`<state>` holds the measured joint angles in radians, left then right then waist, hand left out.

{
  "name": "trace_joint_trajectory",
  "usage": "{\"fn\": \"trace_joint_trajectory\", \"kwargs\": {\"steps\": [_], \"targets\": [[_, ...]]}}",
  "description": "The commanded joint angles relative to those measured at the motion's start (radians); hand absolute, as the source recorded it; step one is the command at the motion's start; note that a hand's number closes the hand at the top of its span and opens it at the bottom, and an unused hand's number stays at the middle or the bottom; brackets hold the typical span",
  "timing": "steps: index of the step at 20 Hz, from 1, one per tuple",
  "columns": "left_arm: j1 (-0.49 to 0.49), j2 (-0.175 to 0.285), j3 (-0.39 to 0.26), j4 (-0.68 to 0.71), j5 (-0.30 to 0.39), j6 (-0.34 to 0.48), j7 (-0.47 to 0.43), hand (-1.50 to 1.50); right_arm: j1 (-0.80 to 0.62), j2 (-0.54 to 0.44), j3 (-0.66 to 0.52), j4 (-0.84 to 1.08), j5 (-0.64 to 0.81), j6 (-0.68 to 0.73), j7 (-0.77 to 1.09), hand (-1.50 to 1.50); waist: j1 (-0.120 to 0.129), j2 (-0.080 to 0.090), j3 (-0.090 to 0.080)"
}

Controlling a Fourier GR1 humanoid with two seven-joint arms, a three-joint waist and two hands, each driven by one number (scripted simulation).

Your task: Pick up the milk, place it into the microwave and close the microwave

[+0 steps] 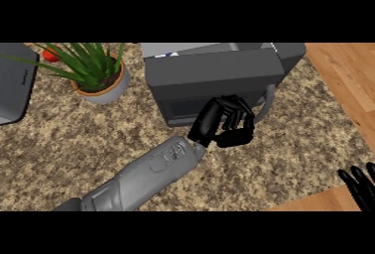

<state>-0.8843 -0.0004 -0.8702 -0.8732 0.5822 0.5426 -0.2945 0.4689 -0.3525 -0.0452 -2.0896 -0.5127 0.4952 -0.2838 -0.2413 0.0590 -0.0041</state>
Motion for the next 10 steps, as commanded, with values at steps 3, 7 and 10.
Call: {"fn": "trace_joint_trajectory", "kwargs": {"steps": [3, 7, 10], "targets": [[-0.073, 0.0, 0.05, 0.086, 0.086, -0.01, -0.055, 1.5, -0.017, -0.011, -0.026, -0.005, -0.034, -0.014, 0.019, -1.5, -0.015, 0.008, 0.002], [-0.104, 0.0, 0.078, 0.128, 0.14, -0.044, -0.079, 1.5, -0.035, -0.024, -0.019, -0.034, -0.048, -0.012, 0.038, -1.5, -0.028, 0.017, 0.001], [-0.096, 0.0, 0.076, 0.143, 0.176, -0.047, -0.086, 1.5, -0.041, -0.021, -0.02, -0.045, -0.064, -0.019, 0.042, -1.5, -0.037, 0.019, 0.001]]}}
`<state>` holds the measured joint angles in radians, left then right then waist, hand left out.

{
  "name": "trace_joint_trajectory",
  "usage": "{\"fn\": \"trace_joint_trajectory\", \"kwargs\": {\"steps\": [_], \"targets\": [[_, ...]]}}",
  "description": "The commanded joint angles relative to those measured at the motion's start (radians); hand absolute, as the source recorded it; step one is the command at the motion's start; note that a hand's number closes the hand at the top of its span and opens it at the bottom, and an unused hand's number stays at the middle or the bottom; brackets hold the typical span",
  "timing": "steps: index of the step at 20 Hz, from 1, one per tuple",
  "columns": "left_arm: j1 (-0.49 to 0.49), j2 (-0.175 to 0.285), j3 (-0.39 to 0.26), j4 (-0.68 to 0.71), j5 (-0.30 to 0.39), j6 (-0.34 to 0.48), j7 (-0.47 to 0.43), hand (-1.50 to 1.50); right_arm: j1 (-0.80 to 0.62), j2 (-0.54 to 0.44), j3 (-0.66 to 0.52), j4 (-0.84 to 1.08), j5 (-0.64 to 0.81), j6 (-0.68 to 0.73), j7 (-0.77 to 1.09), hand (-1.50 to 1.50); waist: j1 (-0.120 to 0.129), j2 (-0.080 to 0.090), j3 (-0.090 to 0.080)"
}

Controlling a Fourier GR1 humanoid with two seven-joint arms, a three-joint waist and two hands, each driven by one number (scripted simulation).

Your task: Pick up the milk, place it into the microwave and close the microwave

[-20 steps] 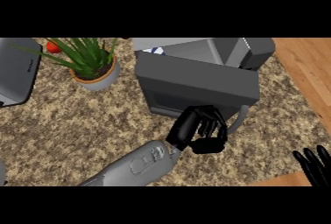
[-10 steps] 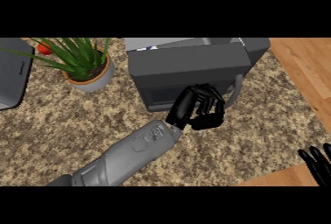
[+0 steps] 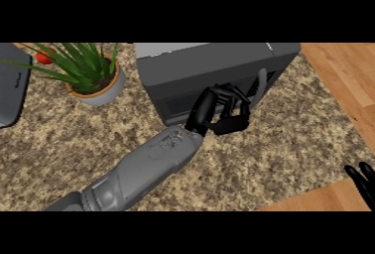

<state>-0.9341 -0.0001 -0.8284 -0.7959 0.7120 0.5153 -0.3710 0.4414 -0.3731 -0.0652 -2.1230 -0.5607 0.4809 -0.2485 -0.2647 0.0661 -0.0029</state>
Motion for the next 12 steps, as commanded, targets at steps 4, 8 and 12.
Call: {"fn": "trace_joint_trajectory", "kwargs": {"steps": [4, 8, 12], "targets": [[-0.038, 0.0, 0.055, 0.078, 0.096, -0.002, -0.017, 1.5, -0.015, -0.008, 0.003, -0.023, -0.044, -0.003, 0.023, -1.5, -0.019, 0.015, 0.0], [-0.044, 0.0, 0.058, 0.104, 0.106, 0.033, -0.045, 1.5, -0.013, -0.031, -0.02, -0.024, -0.061, 0.01, 0.028, -1.5, -0.026, 0.015, 0.002], [-0.033, 0.0, 0.056, 0.088, 0.128, 0.06, -0.107, 1.5, -0.032, -0.047, 0.0, -0.051, -0.071, 0.03, 0.039, -1.5, -0.02, 0.018, 0.0]]}}
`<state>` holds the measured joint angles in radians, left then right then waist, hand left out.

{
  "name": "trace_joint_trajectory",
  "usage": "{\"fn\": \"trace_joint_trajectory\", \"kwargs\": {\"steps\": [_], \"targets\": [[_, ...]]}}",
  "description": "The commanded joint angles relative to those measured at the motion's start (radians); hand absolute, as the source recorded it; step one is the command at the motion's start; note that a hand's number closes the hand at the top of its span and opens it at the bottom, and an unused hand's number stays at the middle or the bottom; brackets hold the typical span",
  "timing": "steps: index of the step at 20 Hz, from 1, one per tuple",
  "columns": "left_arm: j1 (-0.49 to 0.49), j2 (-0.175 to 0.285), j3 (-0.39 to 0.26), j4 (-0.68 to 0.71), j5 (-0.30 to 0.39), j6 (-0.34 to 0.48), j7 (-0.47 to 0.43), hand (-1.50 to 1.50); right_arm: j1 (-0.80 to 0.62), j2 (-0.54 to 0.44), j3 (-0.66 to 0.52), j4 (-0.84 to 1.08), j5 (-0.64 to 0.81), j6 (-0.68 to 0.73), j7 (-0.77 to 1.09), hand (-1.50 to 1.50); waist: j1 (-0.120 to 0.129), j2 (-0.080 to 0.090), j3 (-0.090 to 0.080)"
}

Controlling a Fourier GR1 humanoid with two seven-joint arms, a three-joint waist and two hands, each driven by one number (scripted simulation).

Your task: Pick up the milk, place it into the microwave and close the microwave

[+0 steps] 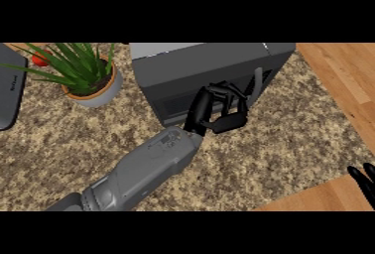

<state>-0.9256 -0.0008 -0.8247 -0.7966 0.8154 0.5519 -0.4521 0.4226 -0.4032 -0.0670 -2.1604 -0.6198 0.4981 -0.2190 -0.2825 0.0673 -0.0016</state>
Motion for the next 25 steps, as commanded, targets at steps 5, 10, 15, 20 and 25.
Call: {"fn": "trace_joint_trajectory", "kwargs": {"steps": [5, 10, 15, 20, 25], "targets": [[-0.05, 0.001, 0.05, 0.102, 0.053, 0.018, -0.051, 1.5, -0.01, -0.026, 0.017, -0.022, -0.032, 0.026, 0.022, -1.5, -0.01, 0.024, -0.001], [-0.052, 0.001, 0.04, 0.1, 0.075, 0.031, -0.08, 1.5, -0.017, -0.052, 0.011, -0.029, -0.051, 0.052, 0.028, -1.5, -0.025, 0.027, 0.001], [-0.051, 0.001, 0.039, 0.107, 0.098, 0.032, -0.111, 1.5, -0.023, -0.056, 0.015, -0.052, -0.064, 0.053, 0.033, -1.5, -0.026, 0.026, 0.0], [-0.038, 0.001, 0.024, 0.121, 0.106, 0.051, -0.147, 1.5, -0.016, -0.069, 0.01, -0.062, -0.077, 0.054, 0.045, -1.5, -0.039, 0.029, 0.0], [-0.049, 0.001, 0.024, 0.118, 0.133, 0.061, -0.155, 1.5, -0.012, -0.072, 0.019, -0.071, -0.097, 0.053, 0.054, -1.5, -0.05, 0.03, 0.001]]}}
